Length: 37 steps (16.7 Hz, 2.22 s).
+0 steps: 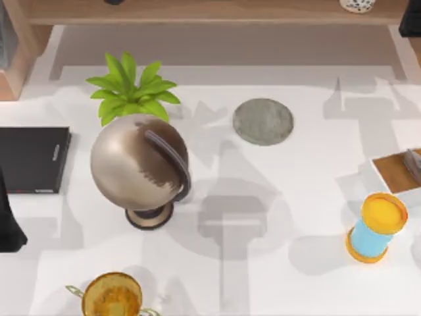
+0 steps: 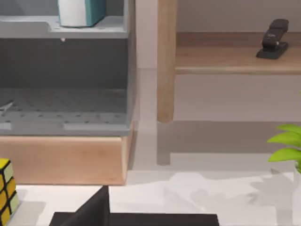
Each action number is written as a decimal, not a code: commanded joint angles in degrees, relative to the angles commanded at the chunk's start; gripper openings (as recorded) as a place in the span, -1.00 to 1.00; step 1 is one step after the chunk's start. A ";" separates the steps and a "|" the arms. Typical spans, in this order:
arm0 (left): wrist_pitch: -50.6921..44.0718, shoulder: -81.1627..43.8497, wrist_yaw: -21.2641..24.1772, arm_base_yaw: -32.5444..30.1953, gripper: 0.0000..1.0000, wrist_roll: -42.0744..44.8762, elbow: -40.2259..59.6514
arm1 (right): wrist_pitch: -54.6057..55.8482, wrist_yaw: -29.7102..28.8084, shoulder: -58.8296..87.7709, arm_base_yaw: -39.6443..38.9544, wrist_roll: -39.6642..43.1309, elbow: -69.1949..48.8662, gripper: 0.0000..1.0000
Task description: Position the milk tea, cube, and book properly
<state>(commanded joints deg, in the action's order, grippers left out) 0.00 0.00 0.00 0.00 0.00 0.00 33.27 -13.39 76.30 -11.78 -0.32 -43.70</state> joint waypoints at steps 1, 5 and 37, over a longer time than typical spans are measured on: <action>0.00 0.00 0.00 0.00 1.00 0.00 0.00 | 1.81 -0.72 4.10 -0.63 0.01 -2.38 1.00; 0.00 0.00 0.00 0.00 1.00 0.00 0.00 | 7.73 -3.13 17.87 -2.75 0.07 -10.16 1.00; 0.00 0.00 0.00 0.00 1.00 0.00 0.00 | 5.28 -1.75 42.57 -1.14 0.22 -36.88 0.40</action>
<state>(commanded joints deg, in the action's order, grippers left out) 0.00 0.00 0.00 0.00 0.00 0.00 38.56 -15.14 118.87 -12.91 -0.10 -80.58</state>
